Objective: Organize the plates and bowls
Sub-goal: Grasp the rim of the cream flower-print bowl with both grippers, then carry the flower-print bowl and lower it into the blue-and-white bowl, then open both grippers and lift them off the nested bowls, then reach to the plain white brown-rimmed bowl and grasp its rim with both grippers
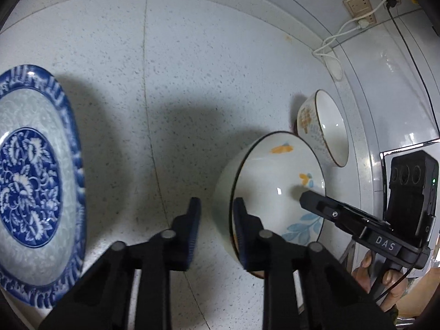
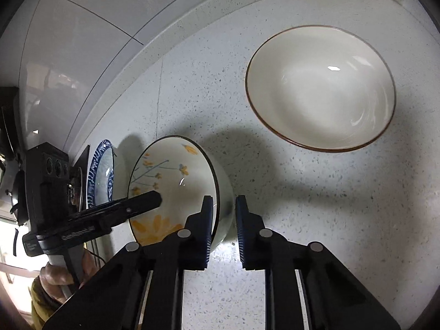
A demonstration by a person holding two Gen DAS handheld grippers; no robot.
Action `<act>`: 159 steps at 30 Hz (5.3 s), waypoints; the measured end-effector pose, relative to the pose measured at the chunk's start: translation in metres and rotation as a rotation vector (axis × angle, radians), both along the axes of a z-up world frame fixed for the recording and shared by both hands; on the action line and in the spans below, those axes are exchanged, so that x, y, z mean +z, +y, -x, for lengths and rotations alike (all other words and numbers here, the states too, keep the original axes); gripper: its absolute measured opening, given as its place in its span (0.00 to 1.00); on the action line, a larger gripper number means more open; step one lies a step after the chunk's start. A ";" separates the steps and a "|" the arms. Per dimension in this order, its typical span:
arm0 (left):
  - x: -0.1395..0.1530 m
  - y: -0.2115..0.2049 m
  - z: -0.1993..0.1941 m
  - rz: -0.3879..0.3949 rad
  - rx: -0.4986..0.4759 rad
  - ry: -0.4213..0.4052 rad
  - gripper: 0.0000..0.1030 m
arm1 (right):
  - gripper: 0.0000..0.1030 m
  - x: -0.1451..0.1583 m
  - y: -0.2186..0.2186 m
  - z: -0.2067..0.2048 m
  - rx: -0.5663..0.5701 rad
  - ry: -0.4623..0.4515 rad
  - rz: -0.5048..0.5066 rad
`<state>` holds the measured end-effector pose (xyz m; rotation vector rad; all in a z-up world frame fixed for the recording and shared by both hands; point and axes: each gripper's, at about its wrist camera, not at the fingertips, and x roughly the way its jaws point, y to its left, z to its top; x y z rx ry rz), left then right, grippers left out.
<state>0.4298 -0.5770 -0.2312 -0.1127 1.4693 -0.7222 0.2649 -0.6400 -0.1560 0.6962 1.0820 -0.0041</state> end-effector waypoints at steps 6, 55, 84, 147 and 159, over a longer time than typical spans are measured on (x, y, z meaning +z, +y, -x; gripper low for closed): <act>-0.006 0.003 0.004 0.018 0.019 0.019 0.16 | 0.14 -0.002 0.001 -0.002 -0.013 0.020 -0.005; 0.012 0.212 -0.064 0.007 0.314 0.011 0.16 | 0.12 0.013 0.193 -0.132 0.183 0.034 0.022; 0.056 0.229 -0.066 0.034 0.295 -0.177 0.40 | 0.41 0.047 0.176 -0.113 0.157 -0.089 0.088; 0.024 -0.150 -0.009 0.039 0.012 0.015 0.56 | 0.26 0.021 -0.121 -0.007 -0.151 0.048 0.170; 0.002 -0.166 -0.010 0.055 0.024 0.080 0.17 | 0.18 0.006 -0.126 -0.023 -0.143 0.103 0.177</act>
